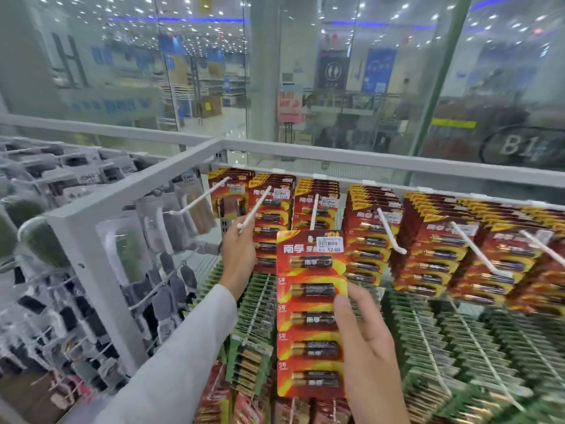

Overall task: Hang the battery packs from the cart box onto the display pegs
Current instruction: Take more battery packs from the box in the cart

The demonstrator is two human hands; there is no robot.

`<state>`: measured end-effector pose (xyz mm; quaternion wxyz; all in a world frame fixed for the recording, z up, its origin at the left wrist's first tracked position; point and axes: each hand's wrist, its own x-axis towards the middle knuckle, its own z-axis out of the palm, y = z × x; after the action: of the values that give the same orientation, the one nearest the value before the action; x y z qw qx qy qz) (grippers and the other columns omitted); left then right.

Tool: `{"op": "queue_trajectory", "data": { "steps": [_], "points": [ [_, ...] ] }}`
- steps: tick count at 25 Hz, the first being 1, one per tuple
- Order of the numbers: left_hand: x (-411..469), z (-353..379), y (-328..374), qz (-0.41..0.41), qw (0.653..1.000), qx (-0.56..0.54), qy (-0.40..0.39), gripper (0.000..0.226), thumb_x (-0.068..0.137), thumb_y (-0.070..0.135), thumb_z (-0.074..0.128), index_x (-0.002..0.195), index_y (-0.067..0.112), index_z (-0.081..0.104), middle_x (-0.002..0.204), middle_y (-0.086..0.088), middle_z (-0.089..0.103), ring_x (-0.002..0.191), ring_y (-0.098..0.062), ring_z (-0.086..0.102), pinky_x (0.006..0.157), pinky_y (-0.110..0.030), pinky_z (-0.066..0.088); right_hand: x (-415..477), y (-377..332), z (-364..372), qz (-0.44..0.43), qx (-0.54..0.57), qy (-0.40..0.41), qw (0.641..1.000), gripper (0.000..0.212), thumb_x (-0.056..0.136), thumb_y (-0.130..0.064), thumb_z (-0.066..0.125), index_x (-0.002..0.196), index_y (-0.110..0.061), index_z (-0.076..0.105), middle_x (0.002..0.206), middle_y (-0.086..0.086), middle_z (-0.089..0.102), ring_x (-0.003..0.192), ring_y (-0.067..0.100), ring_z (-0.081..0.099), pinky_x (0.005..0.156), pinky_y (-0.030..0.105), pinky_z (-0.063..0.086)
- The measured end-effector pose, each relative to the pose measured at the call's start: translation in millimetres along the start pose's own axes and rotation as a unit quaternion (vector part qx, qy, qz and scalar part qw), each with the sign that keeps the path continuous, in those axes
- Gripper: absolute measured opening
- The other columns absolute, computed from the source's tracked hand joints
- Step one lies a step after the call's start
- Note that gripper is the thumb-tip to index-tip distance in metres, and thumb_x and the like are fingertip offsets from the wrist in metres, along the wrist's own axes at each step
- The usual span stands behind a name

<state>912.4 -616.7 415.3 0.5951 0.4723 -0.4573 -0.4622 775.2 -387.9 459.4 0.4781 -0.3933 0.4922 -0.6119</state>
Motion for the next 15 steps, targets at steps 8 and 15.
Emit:
{"op": "queue_trajectory", "data": {
  "steps": [8,15],
  "points": [
    [7.2,-3.9,-8.0,0.009,1.000,-0.011,-0.005,0.033,0.086,0.069,0.057,0.105,0.048,0.073,0.105,-0.012,0.077,0.099,-0.042,0.073,0.088,-0.064,0.059,21.5,18.0,19.4,-0.021,-0.011,0.054,0.998,0.031,0.095,-0.052,0.051,0.119,-0.038,0.065,0.098,0.012,0.075,0.092,0.042,0.071,0.073,0.053,0.062],
    [5.3,-3.8,-2.7,0.011,0.999,-0.029,-0.016,0.027,0.108,0.041,0.052,0.118,0.027,0.072,0.105,-0.004,0.079,0.098,-0.027,0.077,0.087,-0.052,0.063,105.7,23.8,29.2,-0.077,-0.082,0.119,0.987,0.028,0.110,-0.036,0.038,0.109,-0.018,0.060,0.075,-0.012,0.073,0.064,0.006,0.071,0.054,0.029,0.059]
  ]
}}
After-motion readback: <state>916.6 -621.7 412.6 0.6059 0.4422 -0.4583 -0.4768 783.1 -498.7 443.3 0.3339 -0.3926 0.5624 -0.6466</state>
